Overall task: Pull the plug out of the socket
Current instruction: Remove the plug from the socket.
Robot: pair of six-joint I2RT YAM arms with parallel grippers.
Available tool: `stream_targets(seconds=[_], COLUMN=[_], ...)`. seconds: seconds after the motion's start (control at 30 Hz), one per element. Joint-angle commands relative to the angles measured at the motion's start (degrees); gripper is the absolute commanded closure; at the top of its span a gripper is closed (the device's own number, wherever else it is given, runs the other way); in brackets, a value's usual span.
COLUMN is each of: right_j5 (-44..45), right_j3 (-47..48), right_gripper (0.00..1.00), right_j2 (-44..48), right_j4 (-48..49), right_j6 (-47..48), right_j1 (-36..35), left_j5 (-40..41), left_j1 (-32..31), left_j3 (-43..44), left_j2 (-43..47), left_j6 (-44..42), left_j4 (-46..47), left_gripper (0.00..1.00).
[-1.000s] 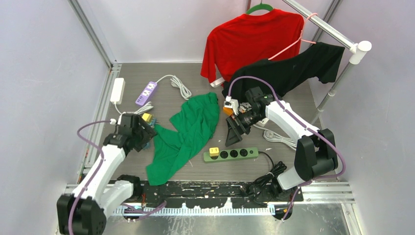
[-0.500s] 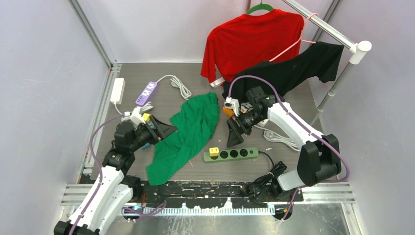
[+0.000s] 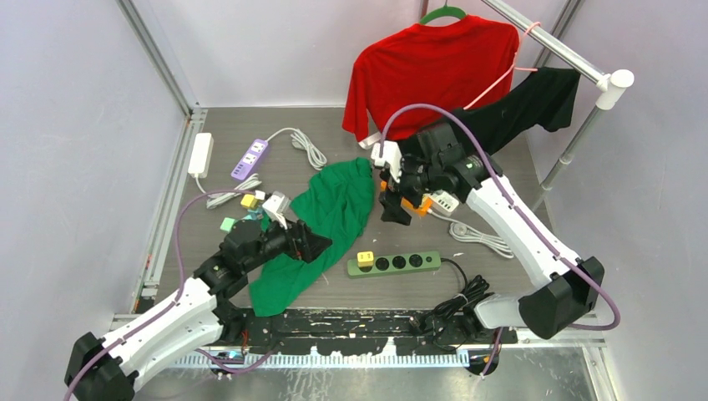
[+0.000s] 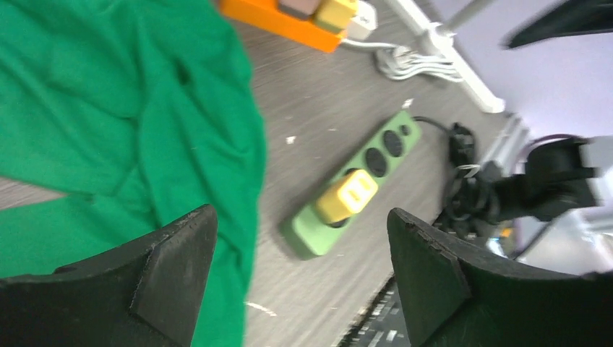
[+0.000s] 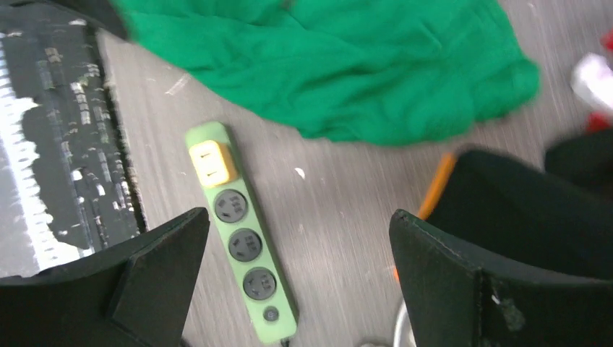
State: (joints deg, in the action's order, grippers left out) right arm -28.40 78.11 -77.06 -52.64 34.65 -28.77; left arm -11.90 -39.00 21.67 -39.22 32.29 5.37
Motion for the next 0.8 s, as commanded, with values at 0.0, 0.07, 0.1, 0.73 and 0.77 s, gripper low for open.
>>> stream_targets(seconds=[0.0, 0.07, 0.1, 0.73, 0.77], right_j5=[-25.8, -31.0, -31.5, -14.7, -14.0], right_j3=[-7.7, -13.6, -16.3, -27.9, -28.1], right_gripper=[0.0, 0.0, 0.0, 0.21, 0.24], right_j2=[1.8, 2.6, 3.1, -0.3, -0.7], right_j4=[0.4, 0.1, 1.5, 28.7, 28.8], right_j6=[14.5, 21.9, 23.2, 9.5, 10.1], right_j1=[0.4, 0.4, 0.4, -8.6, -9.6], left_j5=[3.5, -3.0, -5.1, 0.2, -0.1], left_j1=[-0.1, 0.0, -0.1, -17.7, -17.7], left_j3=[-2.7, -5.4, -6.8, -10.5, -10.0], left_j2=[-0.4, -0.5, -0.8, -24.4, -25.9], left_j6=[-9.7, -11.7, -12.0, -41.8, -41.9], left_j4=[6.5, 12.4, 15.4, 36.3, 37.2], left_gripper=[0.13, 0.13, 0.11, 0.08, 0.1])
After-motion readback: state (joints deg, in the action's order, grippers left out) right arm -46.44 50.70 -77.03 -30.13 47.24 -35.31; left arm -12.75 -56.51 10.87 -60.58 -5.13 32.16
